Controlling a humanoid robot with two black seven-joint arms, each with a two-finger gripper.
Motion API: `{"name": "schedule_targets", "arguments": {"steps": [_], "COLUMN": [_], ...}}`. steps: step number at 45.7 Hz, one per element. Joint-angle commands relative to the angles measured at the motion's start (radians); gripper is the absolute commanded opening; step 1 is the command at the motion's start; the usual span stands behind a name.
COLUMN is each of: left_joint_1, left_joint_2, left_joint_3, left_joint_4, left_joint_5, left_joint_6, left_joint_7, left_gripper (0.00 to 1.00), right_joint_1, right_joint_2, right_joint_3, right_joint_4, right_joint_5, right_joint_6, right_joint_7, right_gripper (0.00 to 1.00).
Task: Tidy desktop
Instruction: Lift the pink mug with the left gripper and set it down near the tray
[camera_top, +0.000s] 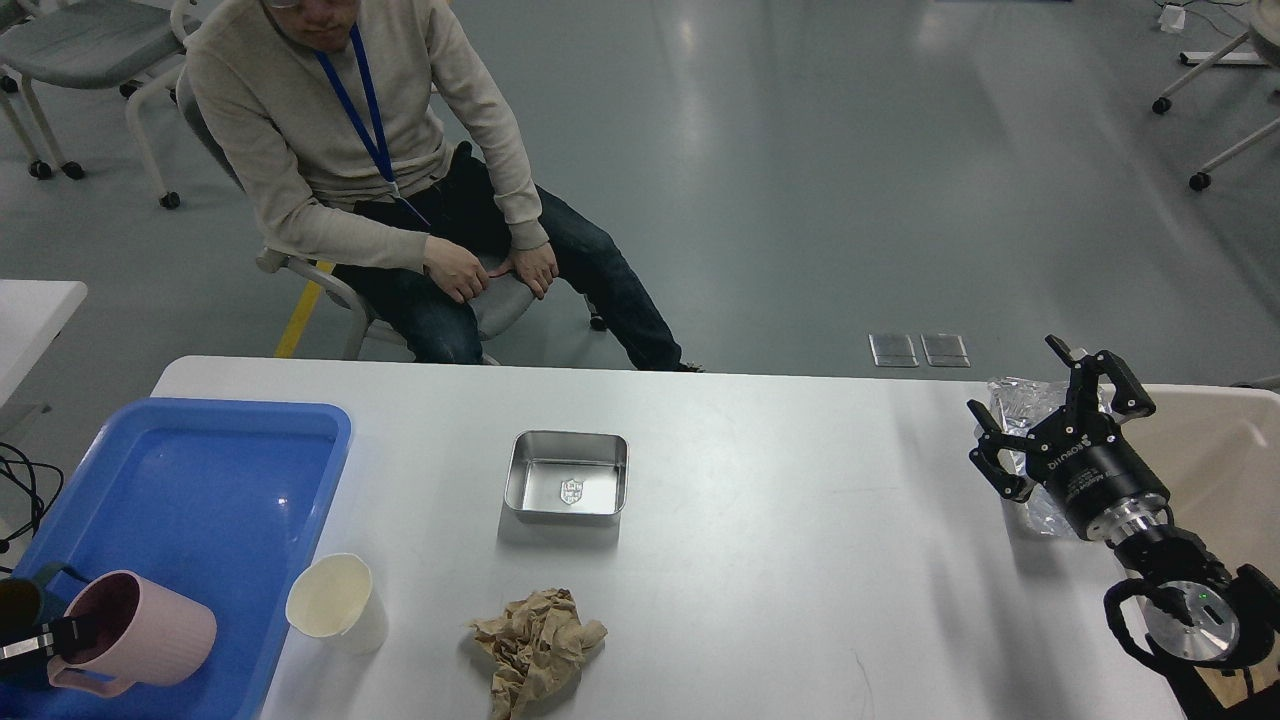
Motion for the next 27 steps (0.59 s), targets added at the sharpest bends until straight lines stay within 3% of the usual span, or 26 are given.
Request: {"name": "schedule_targets", "arguments": {"steps": [1, 10, 14, 16, 21, 23, 27], "left_joint_1": [-0.001, -0.001, -0.002, -0.004, -0.007, -0.008, -0.014], "left_joint_2": [-0.019, -0.051, -0.059, -0.070, -0.081, -0.081, -0.081], "left_joint_3": [0.000, 0.002, 0.000, 0.000, -0.002, -0.002, -0.002], "left_joint_4": [0.027, 0.061, 0.062, 0.061, 0.059, 0.059, 0.050], "left_joint_5": [0.001, 0.002, -0.001, -0.004, -0.015, -0.015, -0.016], "left_joint_6": [0.000, 0.000, 0.000, 0.000, -0.001, -0.004, -0.014], "left_joint_7": [0.001, 0.003, 0.007, 0.009, 0.012, 0.010, 0.010], "left_gripper": [0.03, 0.05, 0.12, 0.23, 0.67, 0.76, 0.82], "right_joint_1": [-0.001, -0.001, 0.000, 0.000, 0.000, 0.000, 0.000], "right_joint_2": [0.000, 0.003, 0.003, 0.003, 0.002, 0.000, -0.001], "right_joint_3": [0.000, 0.000, 0.000, 0.000, 0.000, 0.000, 0.000], "right_joint_4": [0.000, 0.000, 0.000, 0.000, 0.000, 0.000, 0.000], "right_joint_5": [0.001, 0.001, 0.001, 0.000, 0.000, 0.001, 0.000], "right_joint_6": [0.000, 0.000, 0.000, 0.000, 0.000, 0.000, 0.000], "right_joint_7": [0.000, 0.000, 0.000, 0.000, 0.000, 0.000, 0.000], "right_gripper": [1.00, 1.00, 1.00, 1.00, 1.00, 1.00, 1.00]}}
